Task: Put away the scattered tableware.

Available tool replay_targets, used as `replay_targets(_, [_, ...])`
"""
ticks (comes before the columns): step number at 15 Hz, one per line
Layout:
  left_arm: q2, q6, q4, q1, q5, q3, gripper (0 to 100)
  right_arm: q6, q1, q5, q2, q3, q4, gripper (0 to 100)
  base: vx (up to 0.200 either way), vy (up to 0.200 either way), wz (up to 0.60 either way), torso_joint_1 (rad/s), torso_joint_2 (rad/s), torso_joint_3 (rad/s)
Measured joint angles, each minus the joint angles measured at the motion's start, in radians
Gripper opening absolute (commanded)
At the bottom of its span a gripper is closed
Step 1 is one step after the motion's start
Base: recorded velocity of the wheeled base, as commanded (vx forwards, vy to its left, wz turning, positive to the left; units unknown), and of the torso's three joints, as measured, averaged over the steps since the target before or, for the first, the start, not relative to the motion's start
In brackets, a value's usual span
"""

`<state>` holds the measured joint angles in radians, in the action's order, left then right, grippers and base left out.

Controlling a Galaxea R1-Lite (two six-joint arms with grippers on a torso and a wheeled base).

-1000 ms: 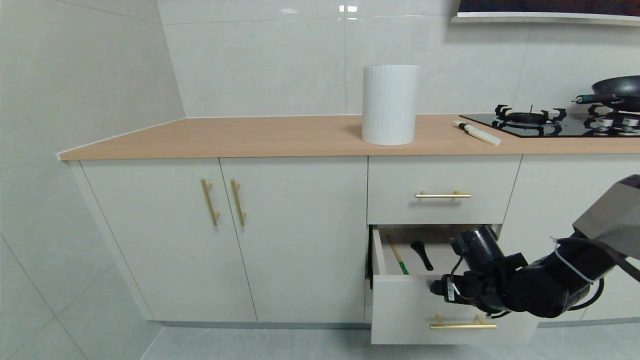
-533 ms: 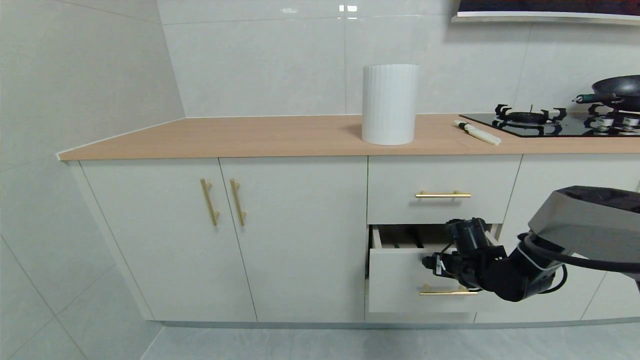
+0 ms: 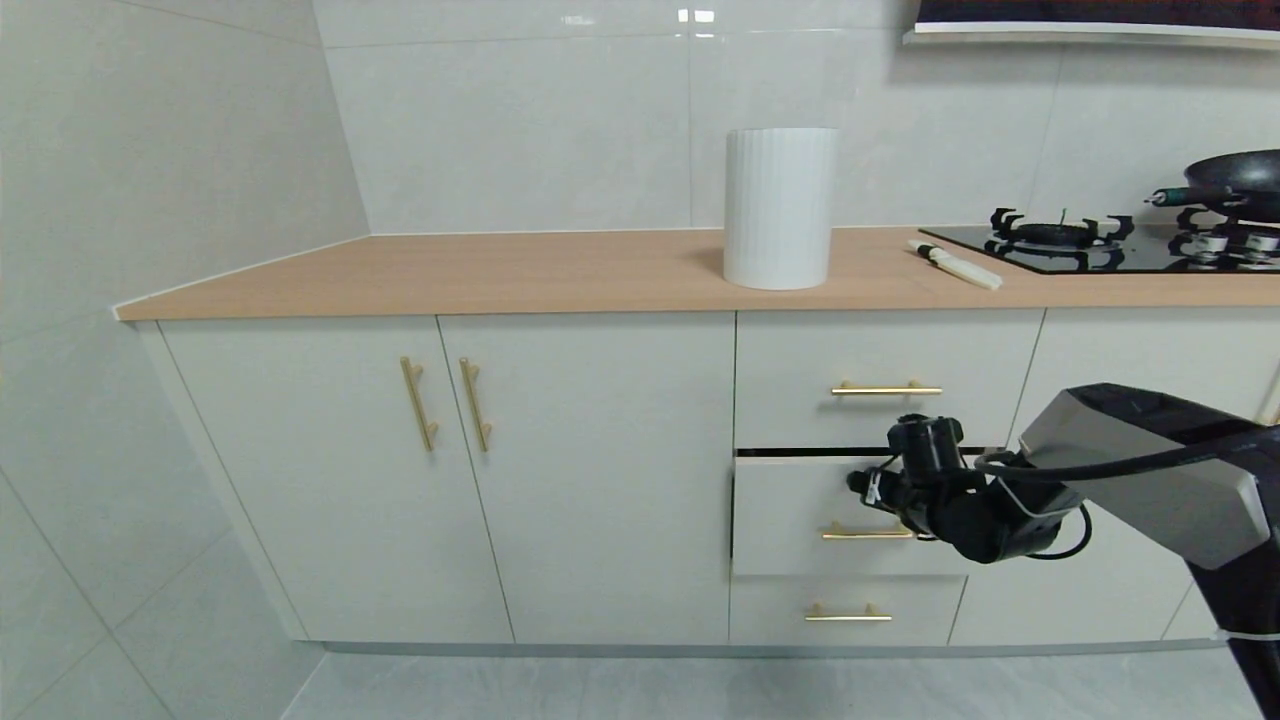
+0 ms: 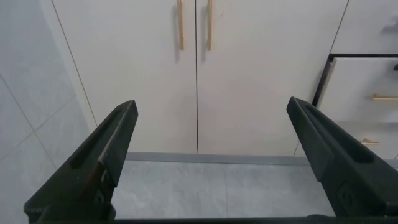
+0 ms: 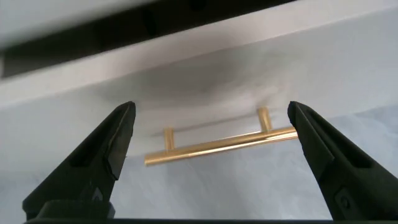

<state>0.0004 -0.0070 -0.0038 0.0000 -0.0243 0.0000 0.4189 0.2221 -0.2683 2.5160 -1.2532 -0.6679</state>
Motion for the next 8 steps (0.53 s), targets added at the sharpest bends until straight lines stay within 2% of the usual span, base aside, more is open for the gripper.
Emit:
replay_targets(4, [0.0,0.0,0.0,0.0,0.0,0.0,100,0.021,-0.027,-0.063,0.082,-0.111,-0.025,100,0.0,0.0,0.0,0.0,0.0,0.0])
replay_targets(8, [0.0,0.0,0.0,0.0,0.0,0.0,100,0.043,-0.029,-0.095,0.117,-0.143,-0.02,100,0.0,0.0,0.0,0.0,0.0,0.0])
